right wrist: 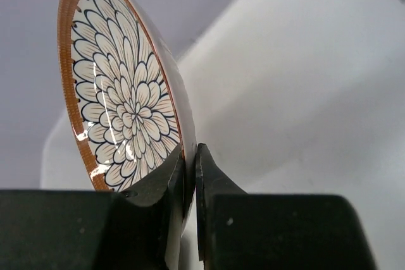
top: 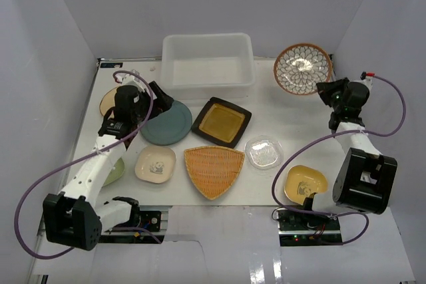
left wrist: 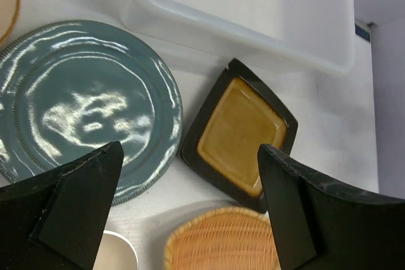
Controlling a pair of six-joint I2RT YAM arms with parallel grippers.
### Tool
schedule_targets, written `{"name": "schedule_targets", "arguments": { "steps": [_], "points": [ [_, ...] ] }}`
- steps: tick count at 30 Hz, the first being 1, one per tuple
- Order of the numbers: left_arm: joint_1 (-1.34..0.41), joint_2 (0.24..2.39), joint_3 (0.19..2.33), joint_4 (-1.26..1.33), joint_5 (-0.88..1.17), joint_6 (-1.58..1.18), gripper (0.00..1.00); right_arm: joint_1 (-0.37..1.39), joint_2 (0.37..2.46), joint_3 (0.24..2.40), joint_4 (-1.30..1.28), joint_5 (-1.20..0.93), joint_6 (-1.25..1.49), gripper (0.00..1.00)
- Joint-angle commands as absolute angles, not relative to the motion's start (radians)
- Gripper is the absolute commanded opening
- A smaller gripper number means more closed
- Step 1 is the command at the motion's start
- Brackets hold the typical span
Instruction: Place the plates into the plastic bin on the countertop
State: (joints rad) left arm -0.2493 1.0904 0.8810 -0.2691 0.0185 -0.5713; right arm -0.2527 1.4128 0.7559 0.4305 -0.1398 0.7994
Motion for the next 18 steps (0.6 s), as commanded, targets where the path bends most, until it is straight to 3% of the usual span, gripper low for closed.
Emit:
{"name": "schedule_targets", "arguments": {
  "steps": [1, 4, 10, 18],
  "points": [
    [-0.138, 1.156, 0.933, -0.23, 0.122, -0.689, 0.98, -0.213, 1.385, 0.984, 0.608, -0.303, 0.815, 0.08],
    [0.024, 1.23, 0.936, -0.198, 0.195, -0.747, 0.97, -0.062, 1.484, 1.192, 0.476, -0.318, 0.704, 0.08],
    [0.225, 1.31, 0.922, -0.193, 0.143, -0.813, 0.94, 0.112, 1.747, 1.581, 0.303, -0.354, 0.621, 0.08],
    [0.337, 1.379, 0.9, -0.17, 0.015, -0.83, 0.91, 0.236, 2.124, 2.029, 0.114, -0.312, 0.603, 0.08]
  ]
}}
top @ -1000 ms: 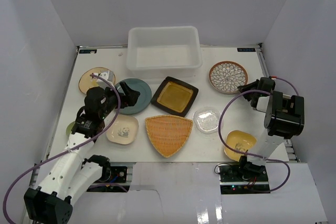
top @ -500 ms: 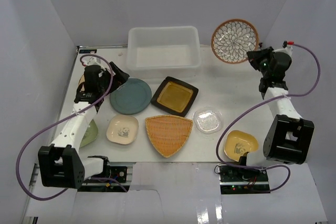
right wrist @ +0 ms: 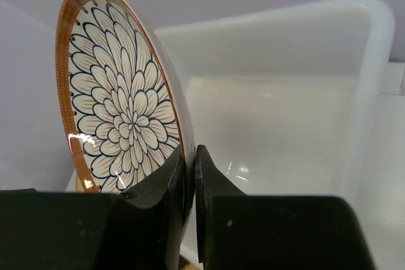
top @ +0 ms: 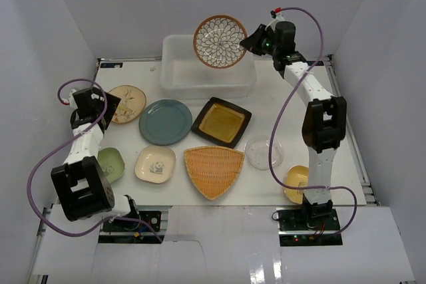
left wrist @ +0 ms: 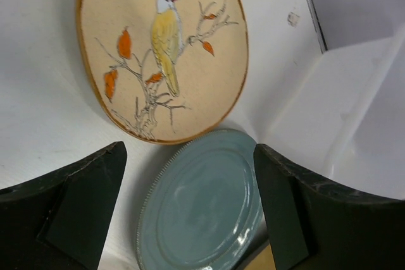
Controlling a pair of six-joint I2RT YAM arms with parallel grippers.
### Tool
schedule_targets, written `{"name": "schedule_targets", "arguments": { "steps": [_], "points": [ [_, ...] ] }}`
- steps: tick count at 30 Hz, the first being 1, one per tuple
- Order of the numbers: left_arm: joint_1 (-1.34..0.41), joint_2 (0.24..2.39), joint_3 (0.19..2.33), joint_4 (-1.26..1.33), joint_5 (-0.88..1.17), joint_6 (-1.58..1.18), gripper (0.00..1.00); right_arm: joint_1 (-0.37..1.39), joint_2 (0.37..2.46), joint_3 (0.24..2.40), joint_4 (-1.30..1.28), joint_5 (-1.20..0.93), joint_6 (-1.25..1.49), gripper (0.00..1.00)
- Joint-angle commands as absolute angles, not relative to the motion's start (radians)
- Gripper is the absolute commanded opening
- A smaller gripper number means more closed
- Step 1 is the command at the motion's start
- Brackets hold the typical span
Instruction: Place the plates into the plastic bin on the countertop
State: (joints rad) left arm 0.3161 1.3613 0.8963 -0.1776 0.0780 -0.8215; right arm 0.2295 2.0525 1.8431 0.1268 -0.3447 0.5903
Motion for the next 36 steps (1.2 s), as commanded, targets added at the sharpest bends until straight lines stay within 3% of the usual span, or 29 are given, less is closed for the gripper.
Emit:
{"name": "schedule_targets", "arguments": {
  "steps": [1, 10, 17, 20, 27, 36],
  "points": [
    [0.354, 1.39, 0.903, -0.172, 0.003, -0.813, 0.91, 0.257, 2.158, 2.069, 0.091, -0.305, 0.603, 0.08],
    [0.399, 1.511, 0.94, -0.19, -0.026, -0.773, 0.91, 0.342, 2.35, 2.186, 0.069, -0.189, 0.627, 0.08],
    [0.414, 1.632, 0.983, -0.176, -0.002, -0.752, 0.91, 0.379, 2.352, 2.082, 0.075, -0.121, 0.569, 0.12],
    [0.416, 1.704, 1.018, -0.166, 0.058, -0.747, 0.86, 0.382, 2.29, 1.959, 0.123, -0.112, 0.563, 0.19],
    [0.417, 1.784, 1.046, -0.115, 0.083, -0.75, 0.78, 0.382, 2.177, 1.77, 0.195, -0.08, 0.534, 0.7],
    [0.417, 1.838, 1.049, -0.092, 0.043, -0.755, 0.49, 0.382, 2.008, 1.588, 0.265, -0.138, 0.511, 0.86]
  ]
}}
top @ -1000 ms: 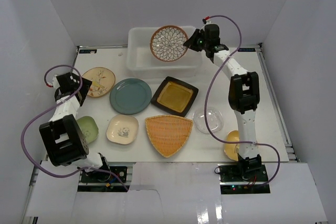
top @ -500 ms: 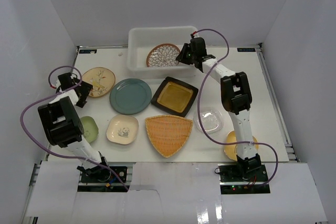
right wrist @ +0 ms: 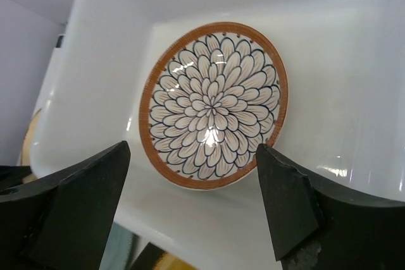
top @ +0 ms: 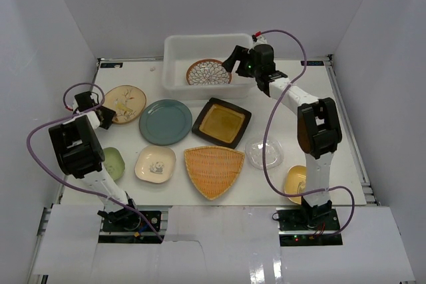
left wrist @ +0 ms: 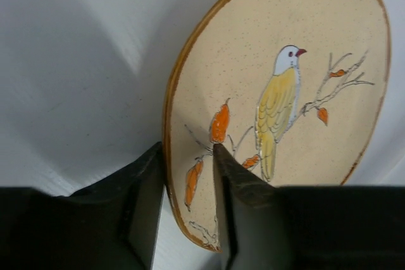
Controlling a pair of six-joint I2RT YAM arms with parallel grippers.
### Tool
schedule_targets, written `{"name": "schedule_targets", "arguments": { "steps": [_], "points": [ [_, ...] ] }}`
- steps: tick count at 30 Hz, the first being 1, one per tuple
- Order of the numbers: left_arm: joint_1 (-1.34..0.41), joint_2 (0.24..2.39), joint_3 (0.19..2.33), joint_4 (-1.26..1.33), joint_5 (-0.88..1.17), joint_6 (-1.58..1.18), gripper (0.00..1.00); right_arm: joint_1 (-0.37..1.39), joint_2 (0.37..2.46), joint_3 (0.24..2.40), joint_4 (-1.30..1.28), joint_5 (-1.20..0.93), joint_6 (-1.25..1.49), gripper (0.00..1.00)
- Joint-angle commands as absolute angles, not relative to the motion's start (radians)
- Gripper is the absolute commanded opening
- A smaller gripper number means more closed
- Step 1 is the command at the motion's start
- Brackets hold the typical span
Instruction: Place the plates into the plastic bin on the countertop
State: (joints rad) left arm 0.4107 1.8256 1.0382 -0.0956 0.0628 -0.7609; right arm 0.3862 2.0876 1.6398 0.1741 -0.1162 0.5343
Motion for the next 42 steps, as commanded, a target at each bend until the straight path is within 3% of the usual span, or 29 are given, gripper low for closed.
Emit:
{"name": "schedule_targets", "arguments": {
  "steps": [1, 5, 6, 13, 18, 28, 32, 42],
  "points": [
    [0.416, 1.839, 1.048, -0.092, 0.04, -0.758, 0.43, 0.382, 1.993, 1.576, 0.271, -0.149, 0.511, 0.88],
    [0.417, 1.833, 1.043, -0.081, 0.026, -0.756, 0.13, 0.382, 1.913, 1.519, 0.287, -0.193, 0.511, 0.89],
    [0.419, 1.83, 1.043, -0.081, 0.022, -0.75, 0.0, 0.382, 1.902, 1.508, 0.29, -0.207, 0.509, 0.89],
    [0.422, 1.666, 1.003, -0.045, 0.047, -0.773, 0.0, 0.38, 1.812, 1.457, 0.296, -0.279, 0.489, 0.89],
    [0.422, 1.428, 0.928, 0.077, 0.1, -0.848, 0.0, 0.374, 1.758, 1.424, 0.308, -0.356, 0.499, 0.89],
    [0.403, 1.276, 0.937, 0.17, 0.261, -0.943, 0.0, 0.364, 1.726, 1.374, 0.327, -0.46, 0.526, 0.9],
    [0.289, 1.258, 0.963, 0.19, 0.33, -0.93, 0.0, 0.37, 1.746, 1.416, 0.325, -0.529, 0.555, 0.98],
    [-0.023, 1.403, 1.054, 0.273, 0.382, -0.957, 0.0, 0.405, 1.87, 1.574, 0.215, -0.531, 0.545, 0.98]
  ]
}}
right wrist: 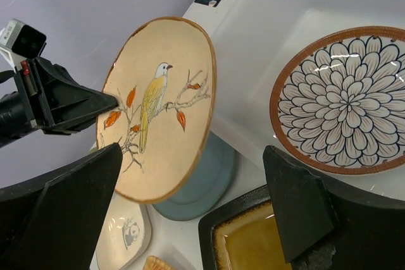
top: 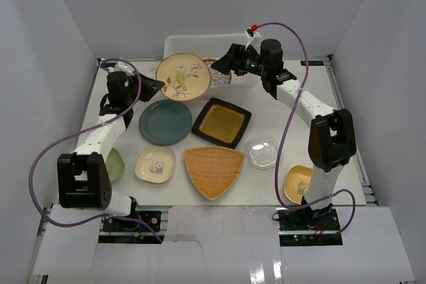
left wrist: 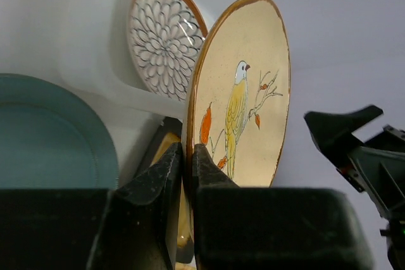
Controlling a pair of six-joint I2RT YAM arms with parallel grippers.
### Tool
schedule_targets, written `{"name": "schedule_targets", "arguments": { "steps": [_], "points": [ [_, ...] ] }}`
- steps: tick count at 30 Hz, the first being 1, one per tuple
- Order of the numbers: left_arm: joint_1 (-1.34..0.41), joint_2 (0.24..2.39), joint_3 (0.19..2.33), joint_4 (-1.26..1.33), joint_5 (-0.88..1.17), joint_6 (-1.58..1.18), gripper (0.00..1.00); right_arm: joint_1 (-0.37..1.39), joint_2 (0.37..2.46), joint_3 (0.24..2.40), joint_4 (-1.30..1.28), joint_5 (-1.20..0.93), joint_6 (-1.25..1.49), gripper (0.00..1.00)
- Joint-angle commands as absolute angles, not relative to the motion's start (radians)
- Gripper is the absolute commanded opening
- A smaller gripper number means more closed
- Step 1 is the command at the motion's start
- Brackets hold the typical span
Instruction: Place the plates into the plastic bin on the countertop
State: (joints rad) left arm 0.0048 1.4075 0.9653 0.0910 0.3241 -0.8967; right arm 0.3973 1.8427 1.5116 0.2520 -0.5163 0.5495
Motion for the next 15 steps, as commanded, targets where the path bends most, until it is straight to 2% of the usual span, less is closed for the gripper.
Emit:
{"name": "schedule_targets", "arguments": {
  "steps": [1, 8, 15],
  "points": [
    [-0.034, 1.416, 1.066, 0.285, 0.382, -0.96, 0.0, 0.405, 1.876, 1.577, 0.21, -0.508, 0.534, 0.98],
    [-0.1, 1.629, 1.296, 0.276, 0.357, -0.959, 0.0, 0.403, 1.815, 1.522, 0.215, -0.439, 0.508, 0.94],
    [-0.164, 1.944, 1.641, 0.143, 0.282, -0.876, 0.0, 0.374, 1.648, 1.326, 0.216, -0.309, 0.453, 0.92]
  ]
}}
